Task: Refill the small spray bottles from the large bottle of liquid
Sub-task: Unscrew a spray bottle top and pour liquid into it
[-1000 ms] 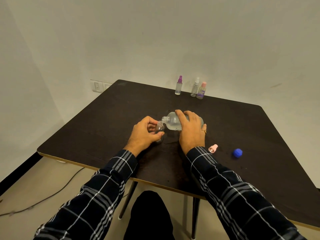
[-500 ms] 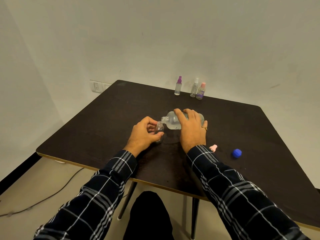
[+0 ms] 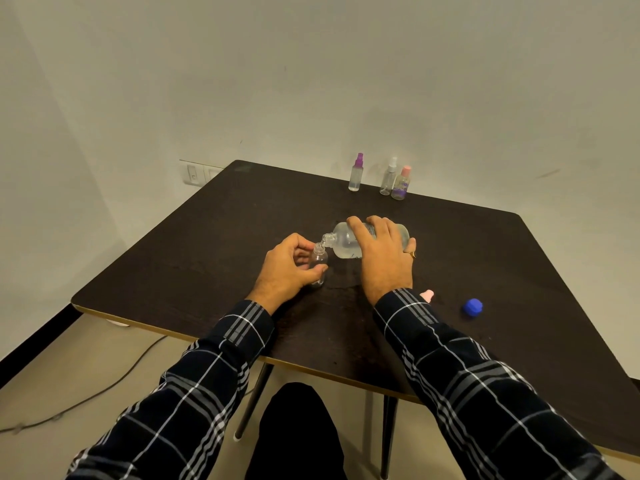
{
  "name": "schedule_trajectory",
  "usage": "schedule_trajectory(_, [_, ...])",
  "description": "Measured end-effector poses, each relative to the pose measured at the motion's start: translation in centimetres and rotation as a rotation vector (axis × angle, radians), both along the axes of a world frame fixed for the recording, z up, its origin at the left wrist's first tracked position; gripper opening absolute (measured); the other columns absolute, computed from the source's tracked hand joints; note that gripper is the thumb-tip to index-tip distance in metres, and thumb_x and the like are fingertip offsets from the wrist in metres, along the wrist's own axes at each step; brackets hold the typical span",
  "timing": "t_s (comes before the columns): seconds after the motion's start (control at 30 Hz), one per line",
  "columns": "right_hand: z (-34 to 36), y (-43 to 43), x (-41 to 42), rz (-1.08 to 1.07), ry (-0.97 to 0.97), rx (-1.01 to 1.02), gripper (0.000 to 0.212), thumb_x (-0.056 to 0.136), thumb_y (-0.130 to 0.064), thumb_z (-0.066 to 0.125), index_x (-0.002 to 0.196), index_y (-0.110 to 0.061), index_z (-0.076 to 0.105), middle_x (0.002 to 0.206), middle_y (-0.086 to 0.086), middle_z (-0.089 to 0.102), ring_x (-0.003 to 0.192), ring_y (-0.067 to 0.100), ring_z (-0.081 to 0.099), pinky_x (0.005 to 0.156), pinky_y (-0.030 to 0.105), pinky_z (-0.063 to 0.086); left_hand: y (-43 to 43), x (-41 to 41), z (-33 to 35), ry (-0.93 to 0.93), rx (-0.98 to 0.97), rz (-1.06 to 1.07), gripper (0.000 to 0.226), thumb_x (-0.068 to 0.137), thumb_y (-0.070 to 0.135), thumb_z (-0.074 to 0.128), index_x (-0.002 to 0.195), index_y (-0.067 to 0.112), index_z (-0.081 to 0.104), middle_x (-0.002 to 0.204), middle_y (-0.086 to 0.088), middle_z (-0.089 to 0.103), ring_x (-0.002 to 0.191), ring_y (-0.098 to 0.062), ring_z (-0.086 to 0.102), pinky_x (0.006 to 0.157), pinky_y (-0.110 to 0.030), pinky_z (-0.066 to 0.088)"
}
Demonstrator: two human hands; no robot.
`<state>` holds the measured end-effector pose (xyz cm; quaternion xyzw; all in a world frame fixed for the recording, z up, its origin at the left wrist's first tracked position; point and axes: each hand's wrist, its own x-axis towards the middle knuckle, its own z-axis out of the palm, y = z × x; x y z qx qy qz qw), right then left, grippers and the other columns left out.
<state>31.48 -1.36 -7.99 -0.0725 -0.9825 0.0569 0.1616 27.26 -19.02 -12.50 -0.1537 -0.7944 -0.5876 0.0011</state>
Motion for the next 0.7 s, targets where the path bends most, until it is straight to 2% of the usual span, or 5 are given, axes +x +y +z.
schedule_trajectory(0.27, [0.07,0.00,0.05,0.000,-0.009,0.004,0.088,0.086,-0.008,0.073,0.149,-0.043,0.022,0.157,0.004,0.023,0.150,0.029,0.011,0.112,0.072,0.013,-0.04,0.11,0.13,-0.003,0.006,-0.003,0.037,0.078,0.008,0.086,0.107,0.019,0.064,0.102,0.007,0.073,0.096,-0.001,0.071,0.078,-0.009,0.054])
schedule_trajectory(0.6, [0.42,-0.05,0.27,0.009,-0.010,0.002,0.085,0.088,-0.009,0.071,0.150,-0.042,0.023,0.158,0.004,0.022,0.151,0.029,0.010,0.113,0.071,0.012,-0.02,-0.07,-0.13,0.012,0.008,-0.003,0.039,0.077,0.007,0.087,0.108,0.017,0.065,0.105,0.003,0.074,0.098,-0.004,0.072,0.086,-0.017,0.058])
schedule_trajectory(0.7, [0.55,-0.04,0.33,0.011,-0.016,0.003,0.086,0.088,-0.009,0.071,0.150,-0.041,0.022,0.158,0.004,0.021,0.151,0.029,0.009,0.113,0.071,0.012,-0.05,-0.01,0.00,0.005,0.009,-0.006,0.038,0.078,0.007,0.086,0.108,0.018,0.065,0.104,0.005,0.074,0.098,-0.002,0.071,0.084,-0.013,0.056])
